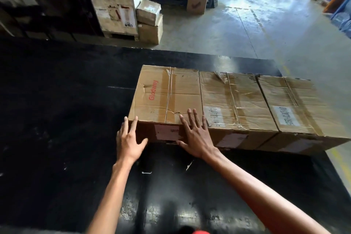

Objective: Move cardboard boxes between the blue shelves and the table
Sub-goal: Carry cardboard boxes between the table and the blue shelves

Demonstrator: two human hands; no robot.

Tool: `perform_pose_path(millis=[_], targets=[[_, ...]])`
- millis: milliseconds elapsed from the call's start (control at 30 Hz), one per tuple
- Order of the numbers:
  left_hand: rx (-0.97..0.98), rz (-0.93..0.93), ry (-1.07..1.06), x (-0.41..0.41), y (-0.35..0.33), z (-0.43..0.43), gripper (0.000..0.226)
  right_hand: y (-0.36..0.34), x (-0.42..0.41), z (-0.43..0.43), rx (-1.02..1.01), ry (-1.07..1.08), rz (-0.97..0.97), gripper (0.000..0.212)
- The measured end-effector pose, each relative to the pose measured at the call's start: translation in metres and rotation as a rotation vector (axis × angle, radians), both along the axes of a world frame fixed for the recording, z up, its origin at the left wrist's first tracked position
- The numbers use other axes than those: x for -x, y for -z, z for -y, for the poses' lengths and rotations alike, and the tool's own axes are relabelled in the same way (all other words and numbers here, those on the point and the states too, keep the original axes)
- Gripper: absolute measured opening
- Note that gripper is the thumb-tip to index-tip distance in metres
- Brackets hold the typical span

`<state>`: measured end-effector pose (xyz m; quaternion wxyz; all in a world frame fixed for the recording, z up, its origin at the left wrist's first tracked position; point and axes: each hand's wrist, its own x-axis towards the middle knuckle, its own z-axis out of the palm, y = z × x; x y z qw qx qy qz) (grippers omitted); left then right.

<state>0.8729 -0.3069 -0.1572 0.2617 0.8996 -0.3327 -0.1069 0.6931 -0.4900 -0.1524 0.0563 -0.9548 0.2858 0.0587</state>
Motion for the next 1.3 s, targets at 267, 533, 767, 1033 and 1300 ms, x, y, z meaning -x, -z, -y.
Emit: perform_pose_path(millis=[267,533,767,1033,1300], targets=[[-0.033,0.001,-0.344,0.096,-0.003,-0.103,0.091,-0.013,-0.009,-0.087,-0.080,-0.422,0.095,0.085],[-0.070,0.105,-0.886,0.246,-0.038,-0.229,0.086,-0.036,-0.002,-0.203,-0.215,-0.889,0.128,0.072],[-0.174,0.220,-1.415,0.412,-0.082,-0.324,0.085,-0.081,0.067,-0.358,-0.320,-1.380,0.163,0.071],[-0.263,0.357,-1.829,0.603,-0.152,-0.396,0.081,-0.142,0.211,-0.526,-0.381,-1.941,0.266,0.067],[-0.410,0.440,-2.309,0.793,-0.203,-0.387,0.086,-0.197,0.404,-0.620,-0.520,-2.403,0.229,0.069]])
